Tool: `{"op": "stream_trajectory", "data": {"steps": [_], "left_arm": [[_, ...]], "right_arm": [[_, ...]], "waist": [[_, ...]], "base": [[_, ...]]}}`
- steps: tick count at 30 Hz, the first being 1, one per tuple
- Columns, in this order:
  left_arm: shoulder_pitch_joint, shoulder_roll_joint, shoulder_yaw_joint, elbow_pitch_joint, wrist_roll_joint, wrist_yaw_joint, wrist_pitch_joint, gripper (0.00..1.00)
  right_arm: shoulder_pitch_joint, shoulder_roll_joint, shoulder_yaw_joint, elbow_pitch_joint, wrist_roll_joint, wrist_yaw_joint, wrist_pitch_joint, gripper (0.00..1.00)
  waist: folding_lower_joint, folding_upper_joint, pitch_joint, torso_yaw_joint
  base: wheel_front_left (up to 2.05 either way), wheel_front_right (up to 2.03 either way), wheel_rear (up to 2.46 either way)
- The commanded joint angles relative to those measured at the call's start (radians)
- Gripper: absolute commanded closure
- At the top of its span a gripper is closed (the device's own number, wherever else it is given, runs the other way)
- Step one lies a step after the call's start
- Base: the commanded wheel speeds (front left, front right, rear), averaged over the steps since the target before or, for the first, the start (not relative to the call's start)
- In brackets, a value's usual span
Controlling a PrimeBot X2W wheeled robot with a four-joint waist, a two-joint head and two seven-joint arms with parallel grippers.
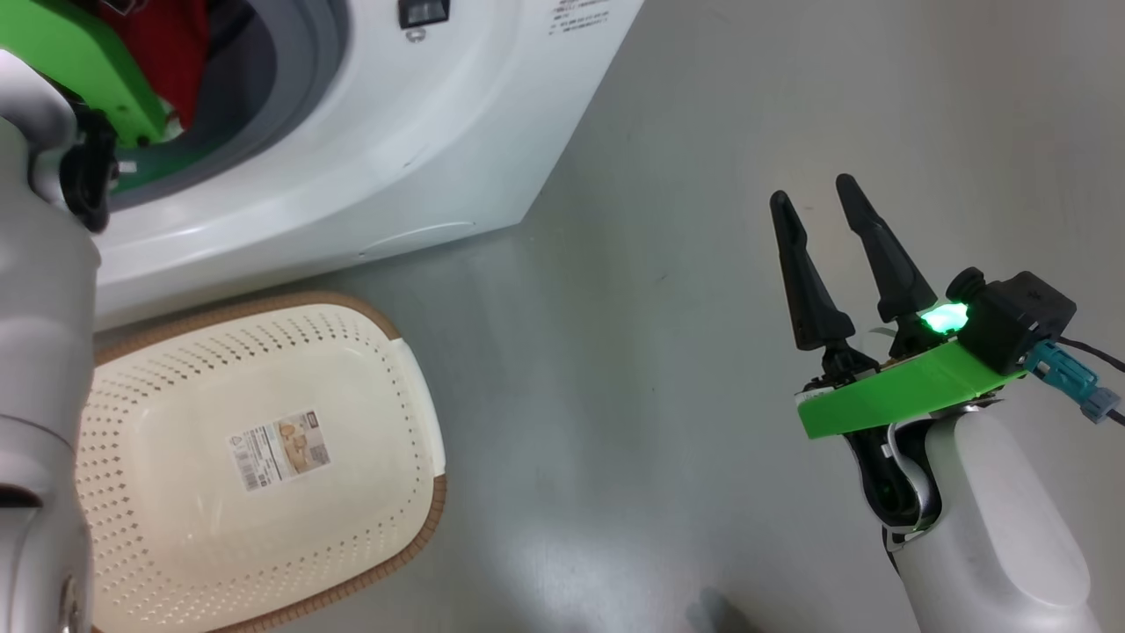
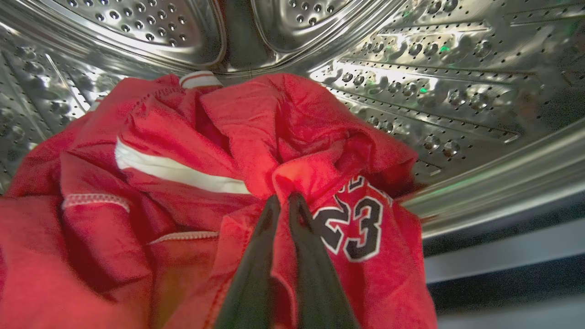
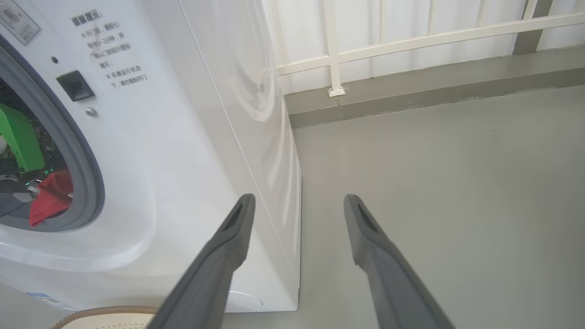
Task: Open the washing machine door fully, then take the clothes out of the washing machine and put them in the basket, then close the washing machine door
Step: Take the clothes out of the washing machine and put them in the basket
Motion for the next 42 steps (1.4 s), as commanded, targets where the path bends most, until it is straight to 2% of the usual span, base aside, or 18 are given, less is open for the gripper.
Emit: {"op": "stream_trajectory", "data": {"steps": [1, 16, 24, 34, 38, 42], "left_arm": [[0.017, 0.031, -0.004, -0.027, 0.001, -0.012, -0.034, 1.00], [0.119, -0.034, -0.063, -0.081, -0.009, -0.042, -0.220, 1.00], [0.234, -0.046, -0.114, -0.176, -0.023, -0.045, -0.286, 1.00], [0.416, -0.007, -0.156, -0.391, -0.072, -0.045, -0.299, 1.00], [0.503, 0.019, -0.154, -0.528, -0.087, -0.044, -0.299, 1.00], [0.594, 0.052, -0.151, -0.702, -0.094, -0.019, -0.272, 1.00]], "right_arm": [[0.025, -0.006, 0.016, -0.019, 0.002, 0.002, -0.012, 0.00], [0.045, -0.031, 0.017, 0.008, 0.005, 0.002, -0.012, 0.00], [0.073, -0.056, 0.020, 0.023, 0.014, 0.002, -0.012, 0.00], [0.124, -0.076, 0.025, 0.043, 0.025, 0.002, -0.012, 0.00], [0.139, -0.081, 0.027, 0.050, 0.027, 0.002, -0.012, 0.00], [0.151, -0.089, 0.029, 0.056, 0.030, 0.002, -0.012, 0.00]], "waist": [[0.0000, -0.0001, -0.022, 0.007], [0.0000, -0.0001, -0.142, 0.084], [0.0000, -0.0001, -0.230, 0.119], [0.0000, -0.0001, -0.336, 0.158], [0.0000, -0.0001, -0.369, 0.174], [0.0000, -0.0001, -0.401, 0.192]], "base": [[0.00, 0.00, 0.00], [0.00, 0.00, 0.00], [0.00, 0.00, 0.00], [0.00, 0.00, 0.00], [0.00, 0.00, 0.00], [0.00, 0.00, 0.00]]}}
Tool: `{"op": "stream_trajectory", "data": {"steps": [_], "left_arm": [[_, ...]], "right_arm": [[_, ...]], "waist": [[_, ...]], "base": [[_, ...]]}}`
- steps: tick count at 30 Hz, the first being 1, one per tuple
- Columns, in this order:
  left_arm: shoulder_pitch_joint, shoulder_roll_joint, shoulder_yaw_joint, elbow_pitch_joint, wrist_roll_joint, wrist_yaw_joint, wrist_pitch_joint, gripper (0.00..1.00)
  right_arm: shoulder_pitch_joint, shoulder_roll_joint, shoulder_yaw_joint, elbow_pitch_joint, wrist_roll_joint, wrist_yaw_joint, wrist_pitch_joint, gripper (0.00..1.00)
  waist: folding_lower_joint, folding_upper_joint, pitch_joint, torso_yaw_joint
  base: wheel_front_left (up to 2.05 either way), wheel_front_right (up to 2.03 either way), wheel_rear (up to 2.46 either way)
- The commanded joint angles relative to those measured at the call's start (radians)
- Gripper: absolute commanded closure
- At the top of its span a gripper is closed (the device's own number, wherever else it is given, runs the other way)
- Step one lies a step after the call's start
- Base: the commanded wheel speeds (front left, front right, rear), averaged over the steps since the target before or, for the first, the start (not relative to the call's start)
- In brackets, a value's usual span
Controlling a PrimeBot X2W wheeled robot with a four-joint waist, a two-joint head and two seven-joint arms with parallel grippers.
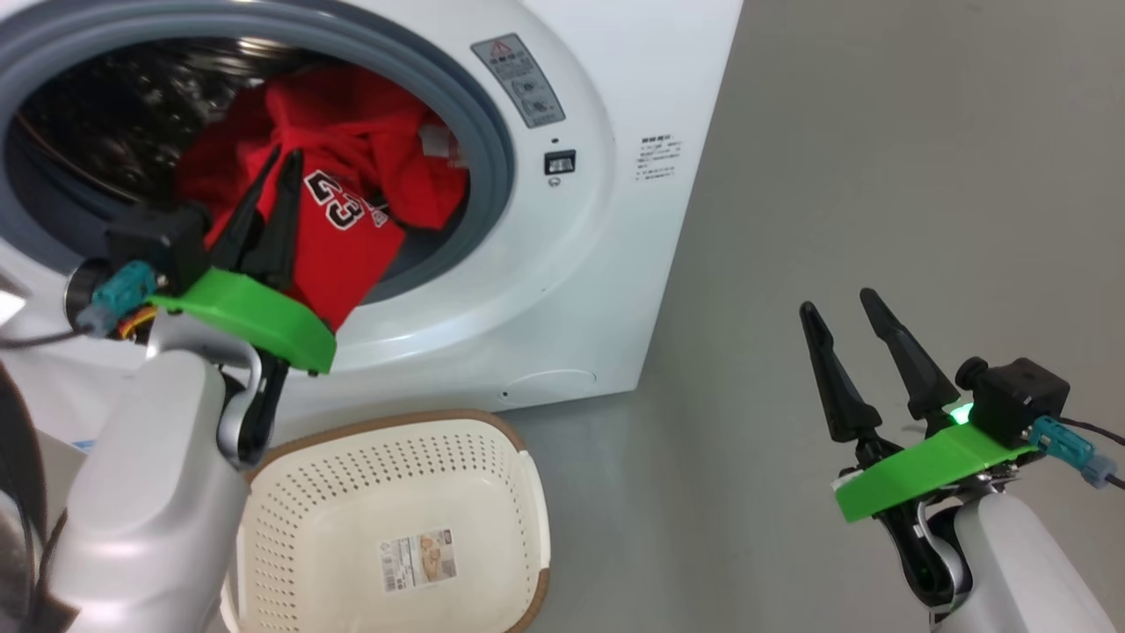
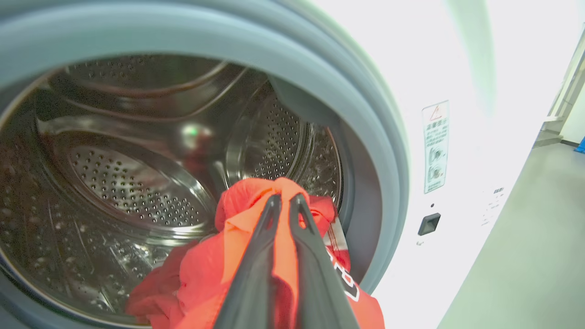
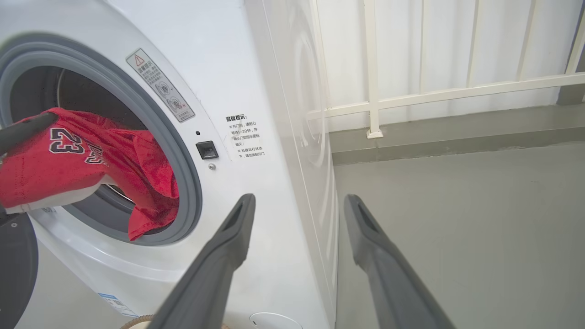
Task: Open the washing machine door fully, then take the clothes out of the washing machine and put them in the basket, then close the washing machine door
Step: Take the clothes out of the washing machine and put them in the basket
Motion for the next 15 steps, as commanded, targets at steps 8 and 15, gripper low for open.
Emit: {"op": "stream_trajectory", "data": {"steps": [8, 15], "left_arm": [[0.173, 0.110, 0.040, -0.441, -0.015, 0.098, 0.110, 1.00], [0.336, 0.155, 0.046, -0.760, -0.014, 0.183, 0.206, 1.00]], "right_arm": [[0.038, -0.020, 0.030, -0.016, 0.015, 0.002, -0.012, 0.00], [0.050, -0.028, 0.037, -0.013, 0.021, 0.002, -0.012, 0.00]], "waist": [[0.0000, 0.0000, -0.066, 0.056], [0.0000, 0.0000, -0.084, 0.078]], "base": [[0.00, 0.00, 0.00], [0.00, 0.00, 0.00]]}}
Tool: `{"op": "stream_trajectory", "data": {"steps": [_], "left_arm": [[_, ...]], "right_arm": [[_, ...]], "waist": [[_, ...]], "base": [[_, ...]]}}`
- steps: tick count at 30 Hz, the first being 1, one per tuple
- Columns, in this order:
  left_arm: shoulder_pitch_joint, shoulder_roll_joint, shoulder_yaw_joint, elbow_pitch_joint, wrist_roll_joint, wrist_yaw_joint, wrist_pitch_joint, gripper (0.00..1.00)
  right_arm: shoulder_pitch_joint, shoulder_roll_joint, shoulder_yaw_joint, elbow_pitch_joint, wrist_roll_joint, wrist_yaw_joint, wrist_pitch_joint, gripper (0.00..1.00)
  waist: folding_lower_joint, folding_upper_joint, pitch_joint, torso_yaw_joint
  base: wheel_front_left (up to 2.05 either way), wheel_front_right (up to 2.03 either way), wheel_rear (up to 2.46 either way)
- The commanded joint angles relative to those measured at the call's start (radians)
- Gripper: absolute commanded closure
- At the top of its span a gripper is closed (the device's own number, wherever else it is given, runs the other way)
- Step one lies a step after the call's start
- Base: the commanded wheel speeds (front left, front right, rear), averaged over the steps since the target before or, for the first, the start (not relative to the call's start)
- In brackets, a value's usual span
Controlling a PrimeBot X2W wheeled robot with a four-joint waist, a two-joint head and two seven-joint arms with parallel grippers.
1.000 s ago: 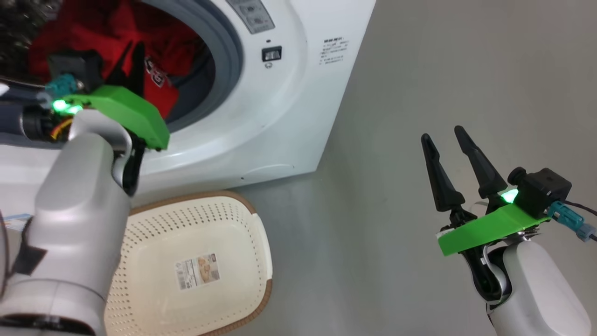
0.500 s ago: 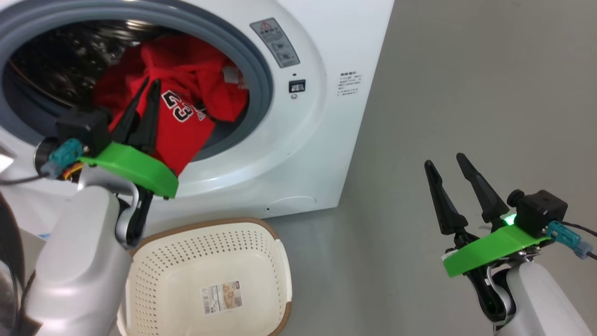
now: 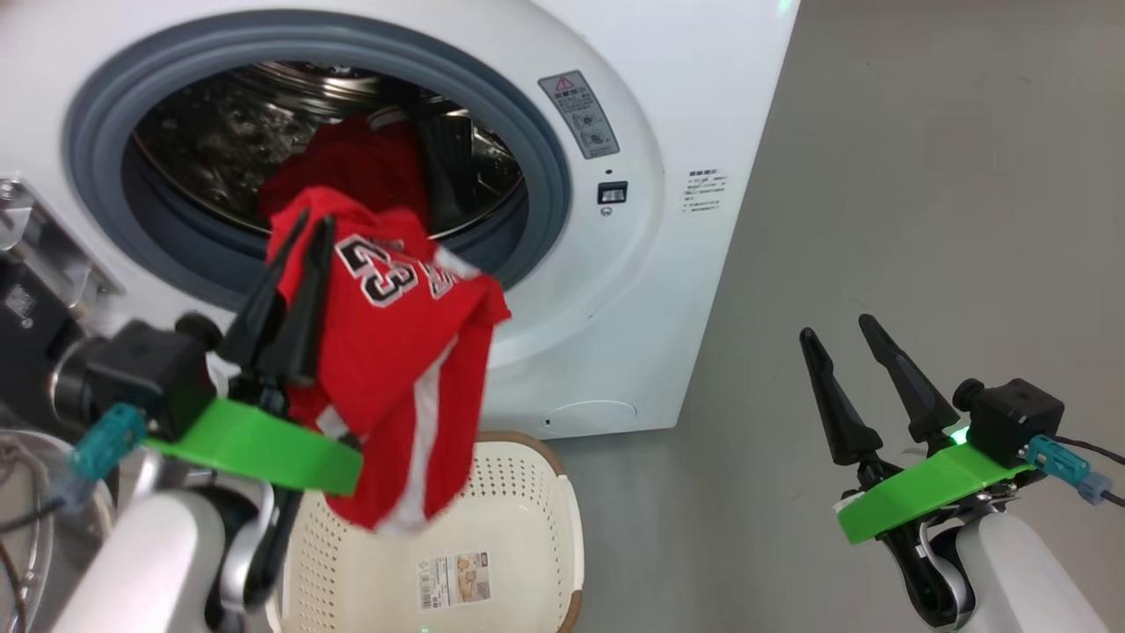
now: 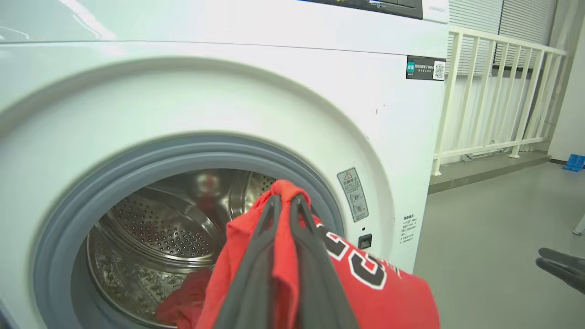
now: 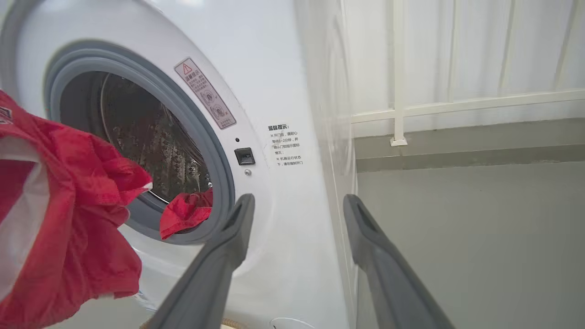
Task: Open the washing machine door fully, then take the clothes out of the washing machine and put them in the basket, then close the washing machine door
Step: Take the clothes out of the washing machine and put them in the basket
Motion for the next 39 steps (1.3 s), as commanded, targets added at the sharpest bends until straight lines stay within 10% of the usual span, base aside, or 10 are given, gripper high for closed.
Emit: {"op": "stream_trajectory", "data": {"steps": [1, 14, 39], "left_arm": [[-0.004, 0.036, 0.039, -0.042, -0.004, 0.013, 0.007, 1.00], [0.174, 0.005, -0.010, 0.005, -0.049, 0.033, -0.001, 1.00], [0.077, -0.060, -0.045, 0.634, -0.078, -0.086, -0.170, 1.00]], "right_arm": [[0.014, -0.007, 0.022, -0.020, 0.011, 0.002, -0.012, 0.00], [0.010, -0.016, 0.043, -0.016, 0.025, 0.002, -0.012, 0.00], [-0.013, -0.015, 0.042, -0.033, 0.024, 0.002, -0.012, 0.00]], "waist": [[0.0000, 0.0000, -0.005, 0.006], [0.0000, 0.0000, 0.000, -0.004], [0.0000, 0.0000, 0.082, -0.065]], "base": [[0.00, 0.00, 0.00], [0.00, 0.00, 0.00], [0.00, 0.00, 0.00]]}}
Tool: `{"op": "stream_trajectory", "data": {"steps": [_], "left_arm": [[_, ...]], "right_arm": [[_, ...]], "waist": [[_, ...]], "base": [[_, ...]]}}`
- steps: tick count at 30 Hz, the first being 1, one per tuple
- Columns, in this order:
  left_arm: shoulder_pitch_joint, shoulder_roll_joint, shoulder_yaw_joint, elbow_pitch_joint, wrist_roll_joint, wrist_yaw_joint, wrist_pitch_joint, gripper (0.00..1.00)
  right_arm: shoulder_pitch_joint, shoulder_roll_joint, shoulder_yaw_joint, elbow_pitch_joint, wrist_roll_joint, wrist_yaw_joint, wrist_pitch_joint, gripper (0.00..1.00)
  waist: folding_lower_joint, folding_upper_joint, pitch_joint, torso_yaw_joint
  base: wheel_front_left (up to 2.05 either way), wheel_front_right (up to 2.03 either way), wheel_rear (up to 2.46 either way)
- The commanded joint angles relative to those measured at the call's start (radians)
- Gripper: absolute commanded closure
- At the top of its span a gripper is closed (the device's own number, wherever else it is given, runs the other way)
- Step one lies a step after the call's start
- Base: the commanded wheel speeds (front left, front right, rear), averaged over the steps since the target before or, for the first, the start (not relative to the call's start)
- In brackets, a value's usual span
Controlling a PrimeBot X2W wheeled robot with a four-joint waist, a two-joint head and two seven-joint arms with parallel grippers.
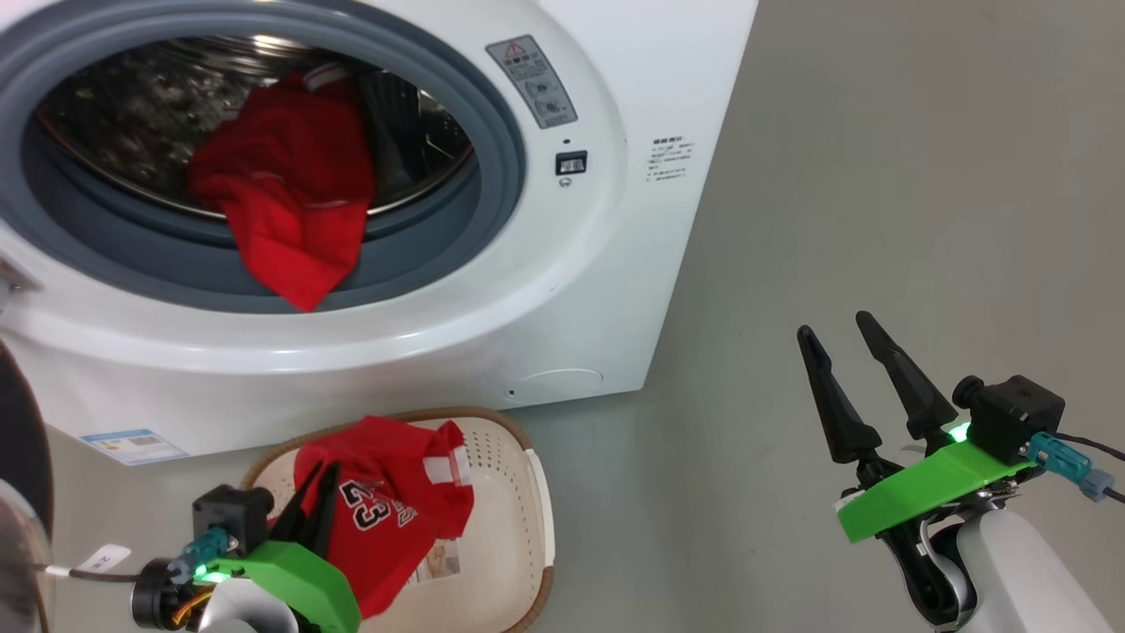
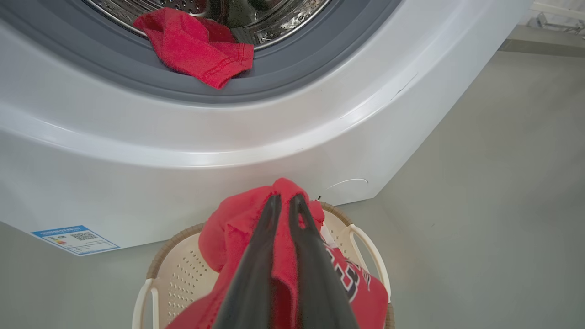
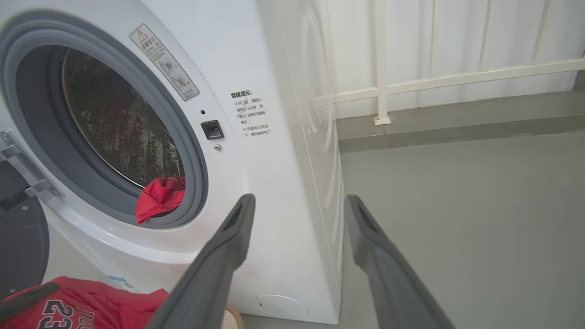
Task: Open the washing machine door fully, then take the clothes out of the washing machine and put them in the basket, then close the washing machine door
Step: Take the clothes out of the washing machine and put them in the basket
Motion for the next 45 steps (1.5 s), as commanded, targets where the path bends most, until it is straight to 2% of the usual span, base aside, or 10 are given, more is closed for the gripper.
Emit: {"op": "stream_trajectory", "data": {"steps": [1, 18, 28, 37, 38, 39, 40, 41, 42, 45], "left_arm": [[-0.049, 0.017, 0.027, 0.014, -0.003, -0.011, -0.019, 1.00], [-0.235, -0.060, 0.017, 0.517, -0.036, -0.083, -0.065, 1.00], [-0.334, -0.068, -0.007, 0.674, -0.019, -0.096, -0.076, 1.00], [-0.386, -0.082, -0.015, 0.731, -0.023, -0.098, -0.079, 1.00], [-0.387, -0.084, -0.014, 0.734, -0.025, -0.099, -0.079, 0.95], [-0.387, -0.084, -0.014, 0.734, -0.025, -0.099, -0.079, 0.95], [-0.389, -0.086, -0.014, 0.736, -0.027, -0.099, -0.079, 0.70], [-0.389, -0.088, -0.014, 0.738, -0.029, -0.099, -0.079, 0.50], [-0.390, -0.090, -0.015, 0.740, -0.030, -0.100, -0.079, 0.00], [-0.388, -0.094, -0.017, 0.746, -0.033, -0.101, -0.080, 0.00]], "right_arm": [[-0.011, -0.002, 0.022, -0.026, 0.000, 0.002, -0.012, 0.00], [-0.045, 0.017, 0.023, -0.040, -0.006, 0.002, -0.012, 0.00], [-0.069, 0.032, 0.022, -0.052, -0.011, 0.002, -0.012, 0.00], [-0.090, 0.032, 0.025, -0.054, -0.017, 0.002, -0.012, 0.00], [-0.090, 0.032, 0.024, -0.054, -0.017, 0.002, -0.012, 0.00], [-0.090, 0.032, 0.024, -0.054, -0.017, 0.002, -0.012, 0.00], [-0.091, 0.031, 0.024, -0.053, -0.017, 0.002, -0.012, 0.00], [-0.091, 0.030, 0.023, -0.053, -0.017, 0.002, -0.012, 0.00], [-0.091, 0.030, 0.023, -0.052, -0.018, 0.002, -0.012, 0.00], [-0.091, 0.031, 0.025, -0.047, -0.020, 0.002, -0.012, 0.00]], "waist": [[0.0000, 0.0000, 0.011, -0.010], [0.0000, 0.0000, 0.100, -0.090], [0.0000, 0.0000, 0.171, -0.125], [0.0000, 0.0000, 0.210, -0.133], [0.0000, 0.0000, 0.210, -0.133], [0.0000, 0.0000, 0.210, -0.133], [0.0000, 0.0000, 0.210, -0.132], [0.0000, 0.0000, 0.210, -0.131], [0.0000, 0.0000, 0.208, -0.130], [0.0000, 0.0000, 0.202, -0.125]], "base": [[0.00, 0.00, 0.00], [0.00, 0.00, 0.00], [0.00, 0.00, 0.00], [0.00, 0.00, 0.00], [0.00, 0.00, 0.00], [0.00, 0.00, 0.00], [0.00, 0.00, 0.00], [0.00, 0.00, 0.00], [0.00, 0.00, 0.00], [0.00, 0.00, 0.00]]}}
